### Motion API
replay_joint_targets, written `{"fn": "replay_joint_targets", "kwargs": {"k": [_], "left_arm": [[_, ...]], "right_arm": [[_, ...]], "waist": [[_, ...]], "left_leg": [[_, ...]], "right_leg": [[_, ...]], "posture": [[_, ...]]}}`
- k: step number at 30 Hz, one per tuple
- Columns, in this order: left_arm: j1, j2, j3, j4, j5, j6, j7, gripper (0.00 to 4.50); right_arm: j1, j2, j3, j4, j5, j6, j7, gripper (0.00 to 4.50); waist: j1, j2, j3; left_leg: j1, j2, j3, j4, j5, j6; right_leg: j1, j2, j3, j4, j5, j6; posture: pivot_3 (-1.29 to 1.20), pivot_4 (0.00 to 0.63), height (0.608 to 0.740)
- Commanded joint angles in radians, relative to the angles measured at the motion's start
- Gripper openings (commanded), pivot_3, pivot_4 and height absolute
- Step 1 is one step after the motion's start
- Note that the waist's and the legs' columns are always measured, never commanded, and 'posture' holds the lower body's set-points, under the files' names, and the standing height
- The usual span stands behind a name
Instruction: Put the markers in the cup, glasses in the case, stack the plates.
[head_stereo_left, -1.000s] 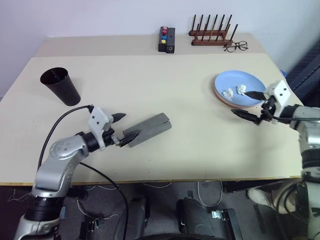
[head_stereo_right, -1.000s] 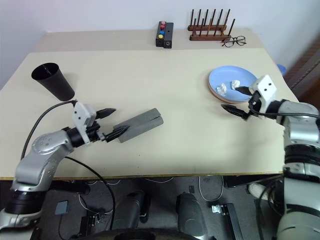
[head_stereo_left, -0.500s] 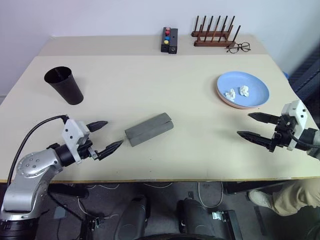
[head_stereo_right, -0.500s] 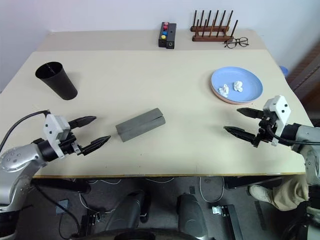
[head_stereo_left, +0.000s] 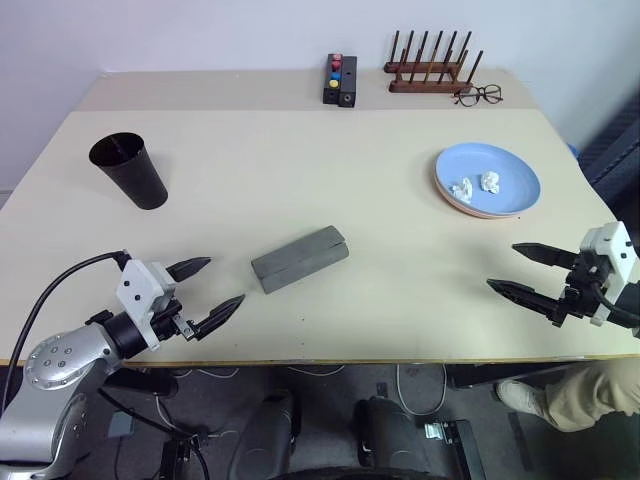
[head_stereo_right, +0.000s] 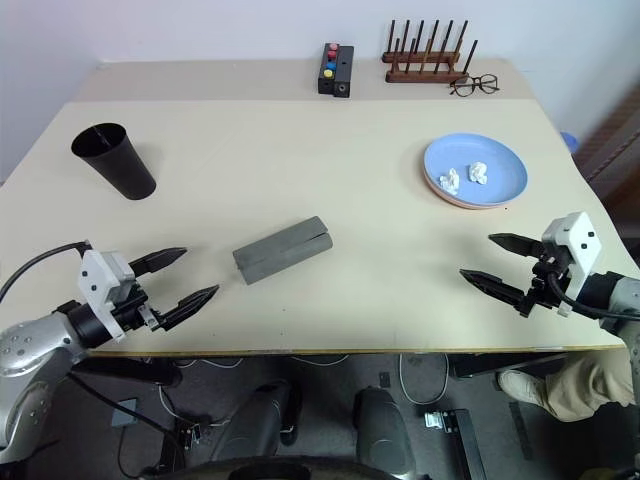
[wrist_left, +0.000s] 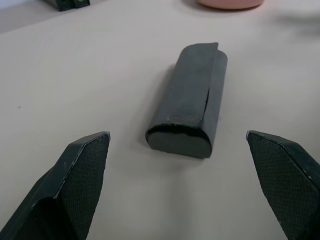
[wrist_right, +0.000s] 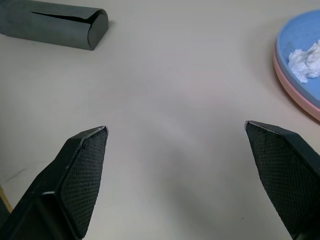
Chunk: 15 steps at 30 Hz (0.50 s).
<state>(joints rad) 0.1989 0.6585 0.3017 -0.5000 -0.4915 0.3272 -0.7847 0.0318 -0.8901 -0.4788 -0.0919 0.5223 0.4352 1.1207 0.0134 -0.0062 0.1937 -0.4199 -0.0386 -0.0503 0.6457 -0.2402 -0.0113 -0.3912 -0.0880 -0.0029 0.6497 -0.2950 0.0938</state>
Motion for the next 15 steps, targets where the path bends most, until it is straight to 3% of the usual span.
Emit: {"fn": "replay_joint_targets", "kwargs": {"k": [1, 15], "left_arm": [[-0.014, 0.011, 0.015, -0.045, -0.033, 0.019, 0.006, 4.5], [0.036, 0.013, 0.037, -0.098, -0.083, 0.058, 0.03, 4.5]], "right_arm": [[-0.013, -0.028, -0.017, 0.024, 0.003, -0.027, 0.019, 4.47], [-0.019, -0.038, 0.0, 0.118, -0.029, -0.108, 0.061, 4.47]], "waist": [[0.0, 0.0, 0.0], [0.0, 0.0, 0.0]], "left_leg": [[0.0, 0.0, 0.0, 0.0, 0.0, 0.0], [0.0, 0.0, 0.0, 0.0, 0.0, 0.0]], "right_leg": [[0.0, 0.0, 0.0, 0.0, 0.0, 0.0], [0.001, 0.0, 0.0, 0.0, 0.0, 0.0]], "posture": [[0.0, 0.15, 0.74], [0.0, 0.15, 0.74]]}}
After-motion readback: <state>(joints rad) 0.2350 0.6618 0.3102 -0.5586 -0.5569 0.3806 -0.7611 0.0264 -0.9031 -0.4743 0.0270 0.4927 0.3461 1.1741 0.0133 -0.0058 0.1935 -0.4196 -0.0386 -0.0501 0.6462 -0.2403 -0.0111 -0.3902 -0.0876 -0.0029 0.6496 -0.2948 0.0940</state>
